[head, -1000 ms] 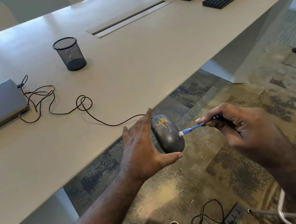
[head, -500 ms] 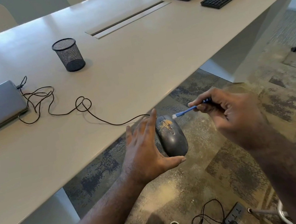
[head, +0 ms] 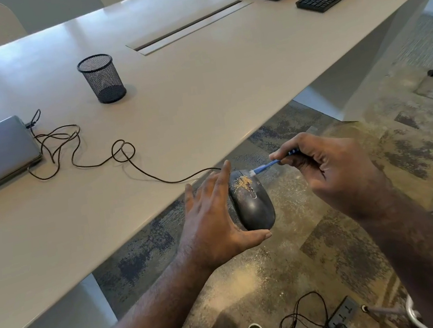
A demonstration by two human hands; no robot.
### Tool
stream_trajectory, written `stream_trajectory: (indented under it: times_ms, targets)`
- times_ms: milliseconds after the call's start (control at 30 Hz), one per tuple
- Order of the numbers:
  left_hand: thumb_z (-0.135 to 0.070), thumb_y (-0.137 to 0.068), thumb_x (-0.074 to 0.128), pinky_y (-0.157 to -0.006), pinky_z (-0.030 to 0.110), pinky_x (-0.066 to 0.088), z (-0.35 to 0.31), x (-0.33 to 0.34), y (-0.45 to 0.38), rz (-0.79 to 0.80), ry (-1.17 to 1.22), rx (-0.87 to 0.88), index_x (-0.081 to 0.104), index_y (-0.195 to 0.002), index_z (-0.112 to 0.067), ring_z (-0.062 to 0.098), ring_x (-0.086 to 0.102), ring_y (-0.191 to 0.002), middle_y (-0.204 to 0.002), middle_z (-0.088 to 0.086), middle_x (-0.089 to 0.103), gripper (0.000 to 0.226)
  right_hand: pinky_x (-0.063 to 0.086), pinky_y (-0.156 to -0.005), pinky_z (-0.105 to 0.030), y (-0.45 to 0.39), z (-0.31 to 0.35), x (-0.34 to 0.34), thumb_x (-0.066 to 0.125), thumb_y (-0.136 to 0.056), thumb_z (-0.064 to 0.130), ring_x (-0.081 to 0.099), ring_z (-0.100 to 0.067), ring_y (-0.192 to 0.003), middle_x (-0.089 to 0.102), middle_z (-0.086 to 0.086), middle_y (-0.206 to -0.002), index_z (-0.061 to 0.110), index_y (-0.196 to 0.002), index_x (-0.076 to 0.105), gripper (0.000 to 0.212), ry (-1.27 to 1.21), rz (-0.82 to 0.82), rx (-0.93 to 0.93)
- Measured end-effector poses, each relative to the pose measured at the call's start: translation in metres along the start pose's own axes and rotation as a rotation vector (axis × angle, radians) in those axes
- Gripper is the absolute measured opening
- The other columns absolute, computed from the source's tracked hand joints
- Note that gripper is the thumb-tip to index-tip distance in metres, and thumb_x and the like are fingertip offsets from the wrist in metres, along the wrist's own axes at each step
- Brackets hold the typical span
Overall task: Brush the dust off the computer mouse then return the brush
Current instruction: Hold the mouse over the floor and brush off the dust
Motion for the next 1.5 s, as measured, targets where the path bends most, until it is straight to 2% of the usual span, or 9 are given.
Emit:
stream_trajectory:
  times_ms: [233,467,567,700,900,1100,1267,1400,1500]
  targets:
    - [-0.077,-0.057,0.071,-0.121,0.053,-0.005,-0.001,0.000,-0.001,-0.007,-0.015,0.015,-0.010,-0.154,-0.032,0.010,0.012,-0.147,-0.160,-0.005,0.021,0.134,0.040,-0.054,-0.001,0.000,0.002,0.003,0.069,-0.090,0.008,0.061,0.007,-0.068,0.067,0.011,-0.077,0.017,-0.102,0.072,0.015,0.036,0.068,0.031]
    - [-0.075,-0.060,0.073,-0.121,0.047,-0.014,-0.003,0.003,0.003,0.010,-0.020,0.036,-0.012,-0.154,-0.033,0.006,0.004,-0.148,-0.162,-0.005,0.015,0.134,0.038,-0.048,-0.003,-0.010,0.000,0.011,0.065,-0.094,0.013,0.059,0.014,-0.066,0.070,0.010,-0.084,0.020,-0.105,0.071,0.014,0.012,-0.024,0.082]
    - [-0.075,-0.060,0.073,-0.121,0.047,-0.013,-0.004,0.002,0.003,0.002,-0.015,0.042,-0.010,-0.155,-0.031,0.009,0.005,-0.149,-0.162,-0.005,0.015,0.134,0.044,-0.049,-0.008,-0.011,0.001,0.019,0.065,-0.094,0.016,0.061,0.006,-0.060,0.073,0.008,-0.084,0.023,-0.106,0.071,0.015,0.022,0.023,0.074]
    - [-0.077,-0.059,0.071,-0.121,0.053,-0.007,0.000,0.000,0.002,-0.009,-0.025,0.031,-0.007,-0.155,-0.029,0.010,0.009,-0.149,-0.161,-0.004,0.019,0.133,0.059,-0.058,-0.031,-0.009,0.002,0.018,0.065,-0.092,0.013,0.067,-0.003,-0.070,0.073,0.007,-0.086,0.022,-0.105,0.070,0.016,0.007,0.074,0.054]
    - [-0.078,-0.057,0.069,-0.121,0.053,-0.007,0.007,-0.001,0.003,-0.015,-0.027,0.008,-0.012,-0.154,-0.033,0.012,0.013,-0.148,-0.160,-0.004,0.021,0.134,0.050,-0.060,-0.008,-0.001,0.002,0.006,0.067,-0.090,0.009,0.064,0.007,-0.078,0.064,0.023,-0.082,0.025,-0.102,0.070,0.020,-0.009,0.170,0.062]
    - [-0.078,-0.058,0.070,-0.121,0.052,-0.009,0.004,0.001,0.002,-0.001,-0.034,0.019,-0.010,-0.154,-0.031,0.010,0.009,-0.149,-0.161,-0.004,0.018,0.134,0.062,-0.065,-0.035,-0.001,-0.003,-0.002,0.061,-0.091,0.019,0.071,-0.007,-0.079,0.073,0.008,-0.090,0.023,-0.105,0.071,0.017,-0.045,0.051,0.080]
    - [-0.078,-0.059,0.070,-0.121,0.052,-0.008,0.000,0.002,0.002,0.000,-0.033,0.029,-0.010,-0.155,-0.031,0.011,0.008,-0.149,-0.162,-0.004,0.017,0.133,0.062,-0.066,-0.030,-0.002,0.003,0.007,0.062,-0.091,0.017,0.071,-0.006,-0.078,0.074,0.007,-0.090,0.023,-0.106,0.070,0.018,-0.049,0.086,0.055]
    - [-0.078,-0.058,0.069,-0.121,0.053,-0.007,0.002,0.000,0.003,-0.008,-0.027,0.020,-0.009,-0.155,-0.031,0.009,0.011,-0.147,-0.160,-0.004,0.020,0.132,0.046,-0.059,-0.004,0.001,0.002,0.006,0.068,-0.090,0.005,0.064,0.009,-0.075,0.068,0.017,-0.083,0.022,-0.102,0.072,0.021,-0.023,0.168,0.069]
    - [-0.078,-0.058,0.068,-0.121,0.054,-0.007,0.004,0.000,0.005,-0.004,-0.031,0.010,-0.009,-0.155,-0.031,0.010,0.011,-0.148,-0.160,-0.004,0.020,0.132,0.047,-0.060,-0.003,0.001,0.002,0.000,0.068,-0.090,0.003,0.063,0.011,-0.076,0.065,0.021,-0.084,0.021,-0.102,0.071,0.022,-0.035,0.154,0.082]
Point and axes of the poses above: each hand's wrist, its own y-axis away from the middle knuckle, its own x-axis out of the palm, z = x × y, the point moved 2 cm from there along -y, towards the middle knuckle
